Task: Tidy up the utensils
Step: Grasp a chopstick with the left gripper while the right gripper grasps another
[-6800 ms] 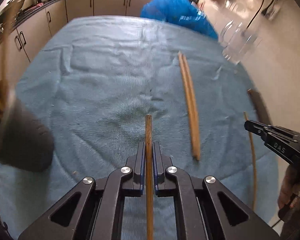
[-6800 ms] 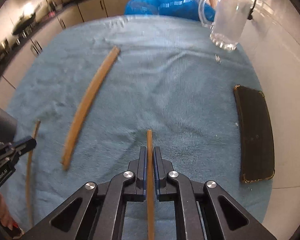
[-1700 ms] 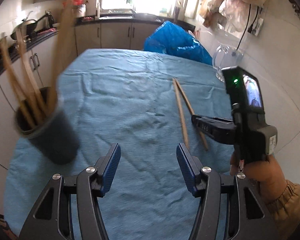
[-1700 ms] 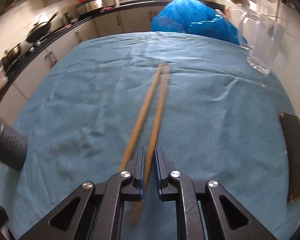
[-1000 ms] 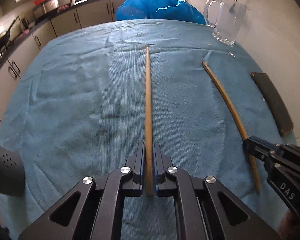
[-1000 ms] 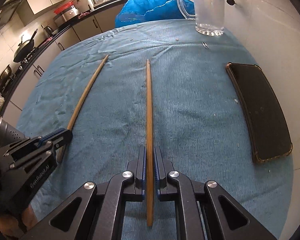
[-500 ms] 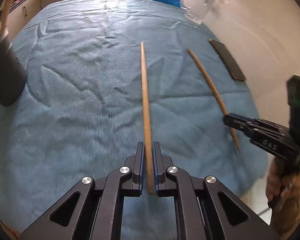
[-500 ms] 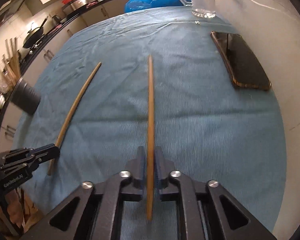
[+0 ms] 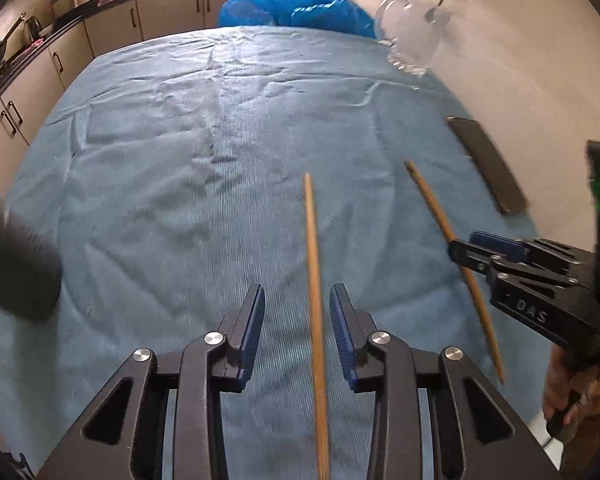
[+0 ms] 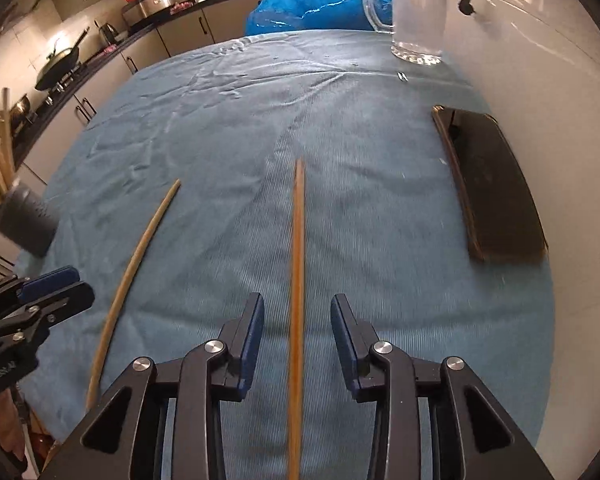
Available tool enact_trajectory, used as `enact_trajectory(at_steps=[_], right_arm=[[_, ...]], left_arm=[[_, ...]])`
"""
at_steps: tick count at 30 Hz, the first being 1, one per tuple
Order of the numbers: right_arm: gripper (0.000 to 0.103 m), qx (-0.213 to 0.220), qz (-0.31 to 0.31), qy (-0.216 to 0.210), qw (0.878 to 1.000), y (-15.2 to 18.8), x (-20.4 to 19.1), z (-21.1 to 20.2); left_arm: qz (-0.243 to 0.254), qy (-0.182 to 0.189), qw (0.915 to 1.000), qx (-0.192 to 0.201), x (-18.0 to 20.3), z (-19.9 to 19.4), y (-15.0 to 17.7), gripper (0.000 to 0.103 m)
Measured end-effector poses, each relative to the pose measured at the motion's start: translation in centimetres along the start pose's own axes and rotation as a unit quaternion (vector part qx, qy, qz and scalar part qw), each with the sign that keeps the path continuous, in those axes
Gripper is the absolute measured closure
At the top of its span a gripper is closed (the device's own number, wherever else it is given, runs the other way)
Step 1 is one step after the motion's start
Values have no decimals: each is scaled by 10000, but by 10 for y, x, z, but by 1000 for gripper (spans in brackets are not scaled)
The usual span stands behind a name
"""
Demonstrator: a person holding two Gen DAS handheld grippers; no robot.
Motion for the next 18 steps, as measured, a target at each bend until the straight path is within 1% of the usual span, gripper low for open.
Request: enact_trajectory(at_steps=[2,5,7,11,16,18], right_arm=[[73,-100,-3,61,9999,-10,-1,10],[78,-115,7,138,9998,-27,-2,17],[80,-150,6,145,9998,-38,-3,22],[80,-187,70,163,9997,-54,-6,30],[81,-45,99,137,9998,-54,-9,31],[88,47,81,253,9996,-50,-8,31]], left_arm=[[-44,8,9999,-152,-3,15,-9,71],[-72,-67,9997,-225,-2,28,-16,71],[11,-166,9997,-191,0,32,-21,71],[13,-212,9996,-161,0,35,-26,71],[290,-336,9990,-68,5,37,-24,71],[286,-294,9992,1,4,36,-23,71]])
Point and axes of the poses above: each gripper's, at about its wrist camera, not at the fingertips, and z roughly the way its jaws point, x to its right, y to its underside, the point moved 1 cm from there along z, roughly the way its jaws point, and after that the axes turned 13 degrees about y, right-handed, at the moved point
